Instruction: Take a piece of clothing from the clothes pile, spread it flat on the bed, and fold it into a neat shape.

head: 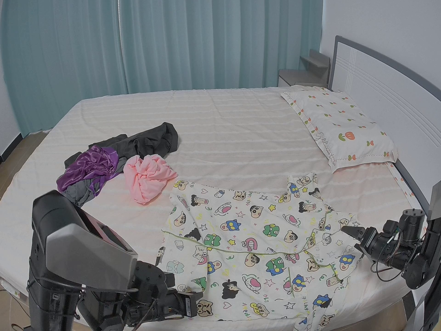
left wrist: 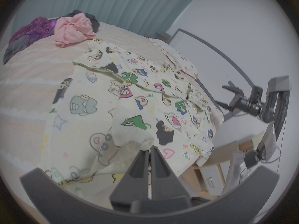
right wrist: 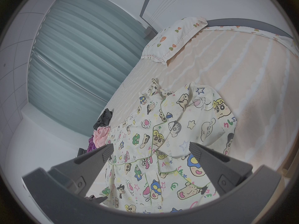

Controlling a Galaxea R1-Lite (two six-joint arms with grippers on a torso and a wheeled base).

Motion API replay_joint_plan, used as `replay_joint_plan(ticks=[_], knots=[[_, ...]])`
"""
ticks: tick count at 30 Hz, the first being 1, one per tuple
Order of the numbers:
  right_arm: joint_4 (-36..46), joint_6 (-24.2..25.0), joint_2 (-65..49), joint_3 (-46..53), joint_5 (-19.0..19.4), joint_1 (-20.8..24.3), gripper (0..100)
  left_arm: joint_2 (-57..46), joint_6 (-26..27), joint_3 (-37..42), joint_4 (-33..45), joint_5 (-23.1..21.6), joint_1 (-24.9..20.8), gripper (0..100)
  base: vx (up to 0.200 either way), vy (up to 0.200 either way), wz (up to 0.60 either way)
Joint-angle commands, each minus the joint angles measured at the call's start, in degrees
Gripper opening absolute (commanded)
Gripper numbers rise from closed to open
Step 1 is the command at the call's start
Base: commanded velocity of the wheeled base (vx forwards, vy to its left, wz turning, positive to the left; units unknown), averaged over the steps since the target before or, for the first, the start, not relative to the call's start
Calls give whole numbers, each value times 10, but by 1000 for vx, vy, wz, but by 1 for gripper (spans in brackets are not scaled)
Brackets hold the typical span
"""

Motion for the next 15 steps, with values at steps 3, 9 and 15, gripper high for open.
replay_joint_plan(ticks=[3,9,15], knots=[[-10,0,1,2,-1,4,100,30,5,10,-10,1,-28,0,0,0,0],[-10,0,3,3,-2,9,100,38,8,20,-10,0,-53,100,0,0,0],[-10,0,3,3,-2,9,100,39,2,20,-10,14,-57,100,0,0,0]])
